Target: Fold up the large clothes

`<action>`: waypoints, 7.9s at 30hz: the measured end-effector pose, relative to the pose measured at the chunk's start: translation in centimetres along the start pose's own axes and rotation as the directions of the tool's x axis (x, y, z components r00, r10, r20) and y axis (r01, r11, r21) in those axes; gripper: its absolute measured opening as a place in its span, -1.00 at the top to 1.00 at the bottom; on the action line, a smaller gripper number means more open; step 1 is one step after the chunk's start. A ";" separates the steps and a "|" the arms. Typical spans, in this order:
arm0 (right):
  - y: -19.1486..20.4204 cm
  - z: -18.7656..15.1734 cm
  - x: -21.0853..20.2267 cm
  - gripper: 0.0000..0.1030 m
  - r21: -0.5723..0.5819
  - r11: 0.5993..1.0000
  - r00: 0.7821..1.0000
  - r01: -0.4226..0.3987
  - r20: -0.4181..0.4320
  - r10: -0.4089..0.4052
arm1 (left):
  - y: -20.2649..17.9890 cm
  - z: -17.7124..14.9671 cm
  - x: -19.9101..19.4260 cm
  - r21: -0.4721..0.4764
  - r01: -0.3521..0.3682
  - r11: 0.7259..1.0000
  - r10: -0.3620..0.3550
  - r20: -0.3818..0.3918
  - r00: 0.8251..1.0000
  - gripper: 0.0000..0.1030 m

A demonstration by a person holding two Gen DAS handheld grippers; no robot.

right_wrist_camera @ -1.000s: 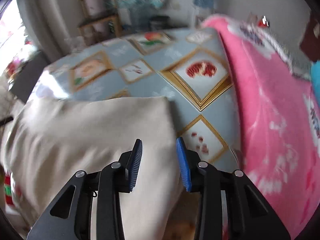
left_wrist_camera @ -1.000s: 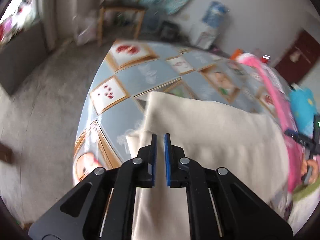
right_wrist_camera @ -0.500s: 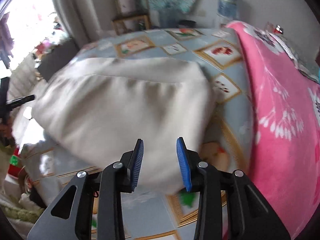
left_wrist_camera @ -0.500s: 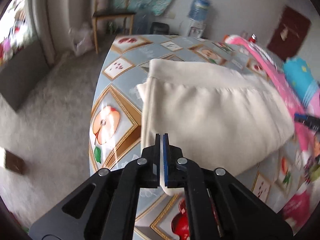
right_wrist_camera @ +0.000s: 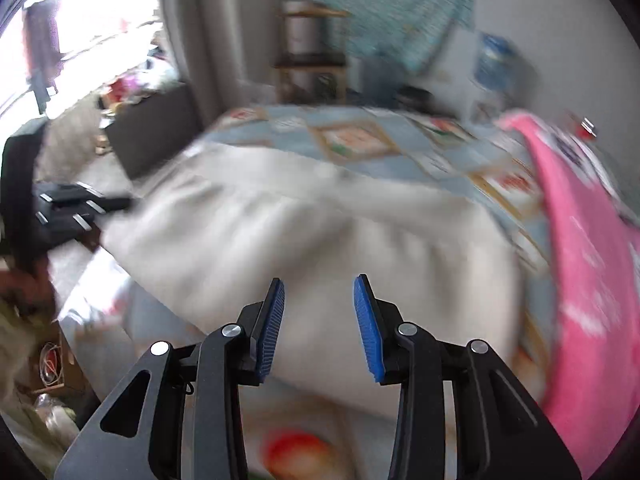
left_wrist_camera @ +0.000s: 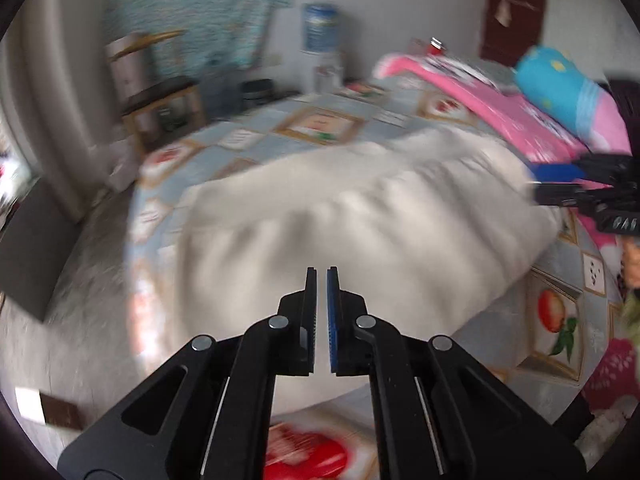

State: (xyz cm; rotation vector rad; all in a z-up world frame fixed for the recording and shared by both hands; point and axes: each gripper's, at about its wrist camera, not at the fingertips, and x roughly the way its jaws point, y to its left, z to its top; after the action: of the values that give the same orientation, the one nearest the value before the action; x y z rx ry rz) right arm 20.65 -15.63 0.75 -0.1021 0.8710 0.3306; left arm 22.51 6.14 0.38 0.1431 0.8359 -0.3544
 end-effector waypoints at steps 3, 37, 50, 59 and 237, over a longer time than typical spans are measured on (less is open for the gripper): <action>2.1 -0.7 4.9 0.62 -0.048 0.999 0.995 -0.018 -0.095 0.014 | -1.5 -1.2 3.7 -0.033 0.026 0.999 -0.029 -0.092 0.995 0.85; -9.6 -8.3 -1.1 -0.27 0.417 0.857 0.952 0.301 -0.090 -0.291 | 4.4 -4.7 -0.4 -0.295 -0.088 0.952 0.074 -0.059 0.996 -0.13; -2.9 -5.5 1.5 -0.36 0.297 0.929 0.975 0.220 -0.041 -0.218 | 0.6 -4.7 1.6 -0.221 -0.173 0.960 0.149 -0.123 0.981 -0.34; 0.0 -5.4 -1.1 -0.42 0.273 0.936 0.975 0.224 -0.050 -0.218 | -0.8 -5.1 -3.1 -0.213 -0.193 0.958 0.193 -0.022 0.981 -0.53; 0.4 -8.0 -8.2 -0.88 0.354 0.843 0.914 0.406 -0.143 -0.380 | -9.1 -3.6 -6.1 -0.241 -0.270 0.932 0.235 -0.163 0.958 -0.85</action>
State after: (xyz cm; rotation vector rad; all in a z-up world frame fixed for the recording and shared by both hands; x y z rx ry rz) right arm 9.71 -19.00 1.92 0.0673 0.9435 -0.2328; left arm 12.93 0.13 2.71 0.0275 0.9747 0.0111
